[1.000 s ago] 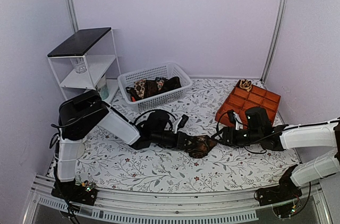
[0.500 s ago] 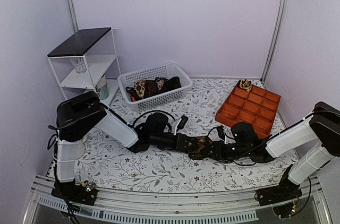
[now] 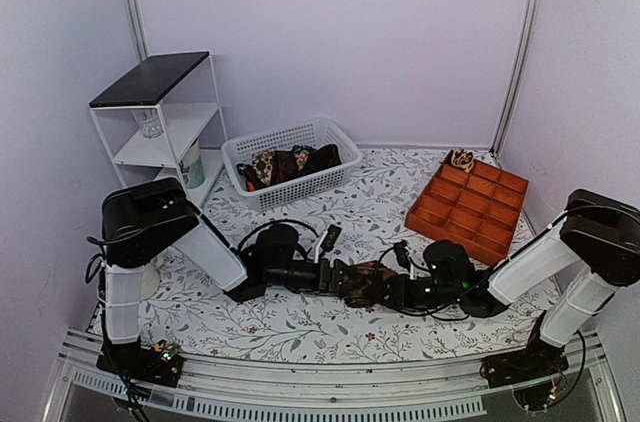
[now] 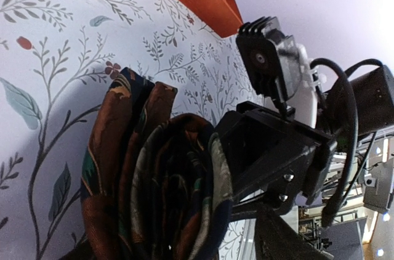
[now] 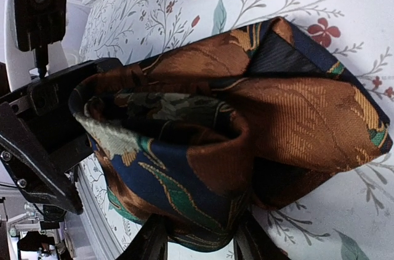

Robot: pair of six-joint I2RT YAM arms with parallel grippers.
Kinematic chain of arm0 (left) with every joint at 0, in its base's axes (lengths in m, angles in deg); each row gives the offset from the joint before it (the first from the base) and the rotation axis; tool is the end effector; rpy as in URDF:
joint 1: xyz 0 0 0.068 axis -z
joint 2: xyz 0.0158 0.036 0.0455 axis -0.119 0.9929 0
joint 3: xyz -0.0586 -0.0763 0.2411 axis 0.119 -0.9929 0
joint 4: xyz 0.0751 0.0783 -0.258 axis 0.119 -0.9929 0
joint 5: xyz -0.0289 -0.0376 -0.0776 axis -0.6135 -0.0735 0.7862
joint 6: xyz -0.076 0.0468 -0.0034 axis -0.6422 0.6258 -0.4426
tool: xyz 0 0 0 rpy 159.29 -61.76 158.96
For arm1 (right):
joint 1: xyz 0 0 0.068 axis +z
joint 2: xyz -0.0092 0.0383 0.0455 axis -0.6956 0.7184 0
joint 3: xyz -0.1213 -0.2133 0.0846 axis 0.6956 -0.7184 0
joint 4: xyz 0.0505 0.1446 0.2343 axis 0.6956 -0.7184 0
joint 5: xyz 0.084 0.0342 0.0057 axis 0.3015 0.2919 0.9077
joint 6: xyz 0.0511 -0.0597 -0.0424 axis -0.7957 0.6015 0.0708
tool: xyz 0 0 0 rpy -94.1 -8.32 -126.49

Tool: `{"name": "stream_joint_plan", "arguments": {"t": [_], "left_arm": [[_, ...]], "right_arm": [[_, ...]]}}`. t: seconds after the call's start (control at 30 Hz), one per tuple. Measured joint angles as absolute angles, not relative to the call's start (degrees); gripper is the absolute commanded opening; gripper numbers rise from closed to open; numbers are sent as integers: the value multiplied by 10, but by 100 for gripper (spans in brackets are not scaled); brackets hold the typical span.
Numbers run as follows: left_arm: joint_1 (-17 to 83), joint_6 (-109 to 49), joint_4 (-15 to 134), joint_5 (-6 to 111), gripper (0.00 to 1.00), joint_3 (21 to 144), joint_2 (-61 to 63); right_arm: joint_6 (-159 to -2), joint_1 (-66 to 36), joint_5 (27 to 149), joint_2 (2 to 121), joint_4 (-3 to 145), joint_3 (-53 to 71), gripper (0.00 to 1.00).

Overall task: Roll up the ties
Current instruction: Adjust the tie at the center of the board.

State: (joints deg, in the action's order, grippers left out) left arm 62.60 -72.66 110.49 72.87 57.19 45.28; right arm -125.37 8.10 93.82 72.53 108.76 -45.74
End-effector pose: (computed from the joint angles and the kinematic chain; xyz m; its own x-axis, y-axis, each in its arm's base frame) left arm 0.2019 -0.3645 0.0479 -0.9076 0.0609 -0.4153 0.4139 0.2942 -0.8615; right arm 0.1672 0.2456 0.0467 -0.9092 0.0702 -0.4105 -0.2808 0.6246 0.7287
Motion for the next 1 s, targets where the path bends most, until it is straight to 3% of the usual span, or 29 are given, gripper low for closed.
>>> {"name": "stream_joint_plan", "arguments": {"t": [0.17,0.3,0.47,0.8,1.0], "left_arm": [[626,-757,1172,734,66,533,453],[631,-759,1181,731,48,525,452],[642,-727,1178,705,38,507,441],[726,-526,1071,575,34,509,366],[772,-436,1078,514,34,506,361]], "right_arm": [[-1236,110,915,740,1112,-457,36],[-1222,130,898,749,1128,-457,33],[-1208,143,884,763,1149,-458,32],[-1155,163,874,776,1203,-480,34],[-1132,173,866,764,1239,-515,44]]}}
